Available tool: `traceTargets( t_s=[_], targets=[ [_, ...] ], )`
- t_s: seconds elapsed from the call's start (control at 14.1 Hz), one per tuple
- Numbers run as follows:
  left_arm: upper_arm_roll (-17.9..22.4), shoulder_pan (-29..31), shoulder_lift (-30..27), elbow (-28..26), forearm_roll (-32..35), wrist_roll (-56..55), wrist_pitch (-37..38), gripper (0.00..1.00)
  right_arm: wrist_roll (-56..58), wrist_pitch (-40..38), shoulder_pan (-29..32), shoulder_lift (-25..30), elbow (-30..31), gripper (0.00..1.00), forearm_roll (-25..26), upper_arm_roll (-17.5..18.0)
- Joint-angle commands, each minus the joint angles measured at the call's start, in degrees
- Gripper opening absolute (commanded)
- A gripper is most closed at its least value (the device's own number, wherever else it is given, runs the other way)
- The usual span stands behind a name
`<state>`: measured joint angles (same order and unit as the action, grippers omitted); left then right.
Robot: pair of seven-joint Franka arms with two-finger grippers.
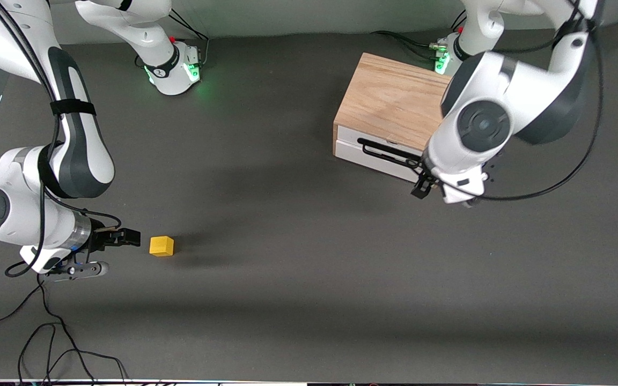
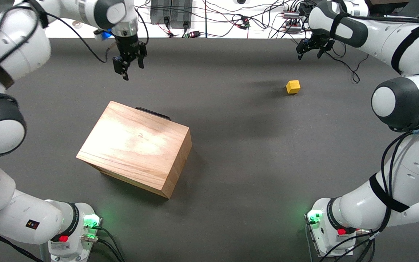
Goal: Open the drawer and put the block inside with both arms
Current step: 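Move the right gripper toward the yellow cube while the left gripper reaches the handle, then close the right gripper on the cube while the left gripper hooks the handle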
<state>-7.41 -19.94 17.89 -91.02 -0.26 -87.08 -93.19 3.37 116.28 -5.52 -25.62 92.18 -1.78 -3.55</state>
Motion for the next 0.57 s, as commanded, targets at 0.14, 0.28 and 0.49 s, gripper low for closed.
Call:
traceTargets(
  t_s=[0.14,0.28,0.49],
  targets=[
    [0.55,-5.19,6.88,0.58,-0.09,-6.53,-0.24,0.96,-1.09,8.51,-0.55,2.85,8.53,1.00,-0.06,-1.46],
    [0.47,-5.37,8.47,0.58,-0.18,-6.00,0.28,0.94,-1.09,10.02,-0.64,1.98,8.81,1.00,-0.06,-1.46],
    [0.38,-5.55,9.62,-1.44,-0.88,-5.65,-0.15,0.92,-1.09,14.67,-0.46,0.40,10.29,1.00,-0.15,-1.37]
  ],
)
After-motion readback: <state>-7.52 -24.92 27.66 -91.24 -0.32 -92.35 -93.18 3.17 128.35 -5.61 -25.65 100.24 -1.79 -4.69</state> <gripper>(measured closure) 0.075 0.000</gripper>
